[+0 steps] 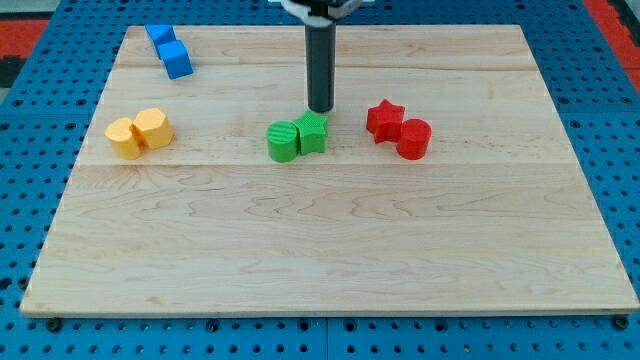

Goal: Place both the yellow blocks at the center left side of the board

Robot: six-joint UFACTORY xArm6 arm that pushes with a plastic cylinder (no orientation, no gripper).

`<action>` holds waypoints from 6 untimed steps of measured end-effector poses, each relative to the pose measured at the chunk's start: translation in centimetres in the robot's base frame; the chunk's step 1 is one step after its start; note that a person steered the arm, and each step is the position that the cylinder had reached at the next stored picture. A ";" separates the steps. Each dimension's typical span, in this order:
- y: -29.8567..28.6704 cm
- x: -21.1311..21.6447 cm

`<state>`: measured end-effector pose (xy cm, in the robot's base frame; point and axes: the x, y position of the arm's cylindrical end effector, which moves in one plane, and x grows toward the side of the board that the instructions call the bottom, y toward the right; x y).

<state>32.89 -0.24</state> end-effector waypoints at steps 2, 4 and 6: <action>-5.5 -1.6; -12.2 5.2; -23.8 4.4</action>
